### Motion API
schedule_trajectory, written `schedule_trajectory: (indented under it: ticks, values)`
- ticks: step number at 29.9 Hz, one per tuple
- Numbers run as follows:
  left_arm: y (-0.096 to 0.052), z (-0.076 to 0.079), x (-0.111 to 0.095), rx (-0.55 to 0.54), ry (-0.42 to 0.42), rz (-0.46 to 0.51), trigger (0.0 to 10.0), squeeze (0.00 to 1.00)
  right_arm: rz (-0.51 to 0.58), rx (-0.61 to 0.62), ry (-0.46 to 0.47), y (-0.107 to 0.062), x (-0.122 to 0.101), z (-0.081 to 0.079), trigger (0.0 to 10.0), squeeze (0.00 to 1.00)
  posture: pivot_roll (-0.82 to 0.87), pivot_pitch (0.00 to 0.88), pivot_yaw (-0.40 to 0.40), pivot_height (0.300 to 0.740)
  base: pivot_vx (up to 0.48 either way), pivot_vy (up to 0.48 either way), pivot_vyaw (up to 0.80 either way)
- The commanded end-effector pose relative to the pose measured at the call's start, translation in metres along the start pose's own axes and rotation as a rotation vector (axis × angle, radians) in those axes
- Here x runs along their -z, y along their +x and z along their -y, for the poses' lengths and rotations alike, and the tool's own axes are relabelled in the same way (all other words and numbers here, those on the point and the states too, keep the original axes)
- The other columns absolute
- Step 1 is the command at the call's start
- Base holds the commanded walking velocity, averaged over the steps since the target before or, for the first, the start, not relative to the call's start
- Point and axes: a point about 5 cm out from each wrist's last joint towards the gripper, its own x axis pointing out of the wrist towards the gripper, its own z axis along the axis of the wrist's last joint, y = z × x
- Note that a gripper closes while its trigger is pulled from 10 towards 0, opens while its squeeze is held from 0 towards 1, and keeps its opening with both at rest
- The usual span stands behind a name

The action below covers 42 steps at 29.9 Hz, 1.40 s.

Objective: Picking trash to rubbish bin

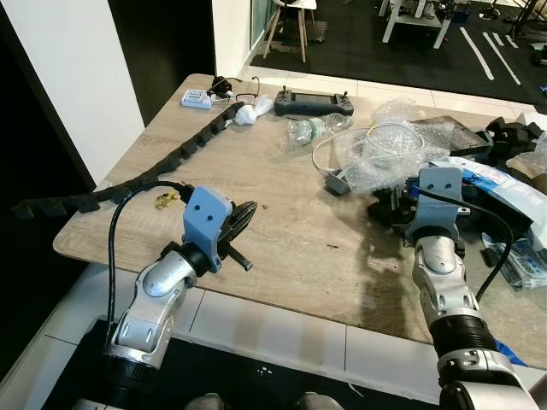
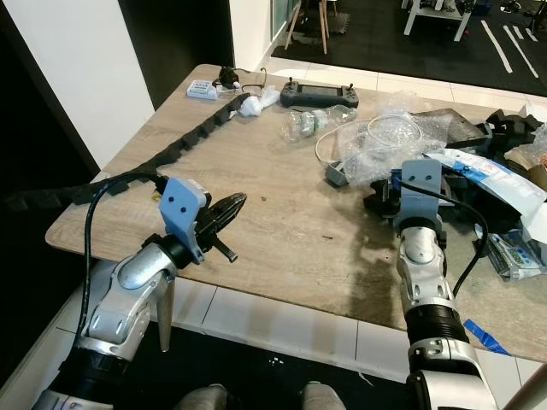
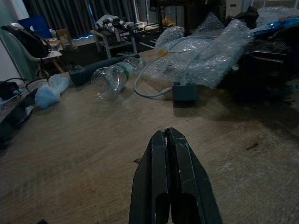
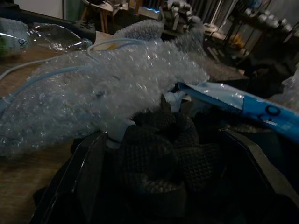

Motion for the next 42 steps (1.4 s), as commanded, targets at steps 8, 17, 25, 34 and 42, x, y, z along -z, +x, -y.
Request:
schedule_trajectory:
  ticks: [8, 17, 25, 34, 42]
  values:
    - [-0.001, 0.006, 0.002, 0.050, 0.056, -0.022, 10.0, 0.00, -0.225, -0.020, 0.070, -0.012, 0.038, -0.012, 10.0, 0.00, 0.04, 0.011, -0.009, 0.740, 0.000, 0.000, 0.00]
    - [0.001, 0.001, 0.002, 0.023, 0.080, -0.024, 10.0, 0.00, -0.276, -0.017, 0.378, -0.015, 0.041, -0.024, 10.0, 0.00, 0.04, 0.006, -0.005, 0.740, 0.000, 0.000, 0.00]
    - [0.001, -0.003, 0.001, -0.002, 0.093, -0.024, 10.0, 0.00, -0.294, -0.018, 0.479, -0.012, 0.037, -0.026, 8.5, 0.00, 0.04, 0.011, -0.006, 0.740, 0.000, 0.000, 0.00]
    - [0.001, -0.003, 0.002, -0.010, 0.099, -0.028, 10.0, 0.00, -0.289, -0.020, 0.492, -0.013, 0.036, -0.025, 0.0, 0.00, 0.05, 0.013, -0.007, 0.740, 0.000, 0.000, 0.00]
    - [0.001, -0.001, 0.003, 0.006, 0.096, -0.028, 10.0, 0.00, -0.281, -0.048, 0.504, -0.015, 0.033, -0.030, 0.0, 0.00, 0.05, 0.016, -0.006, 0.740, 0.000, 0.000, 0.00]
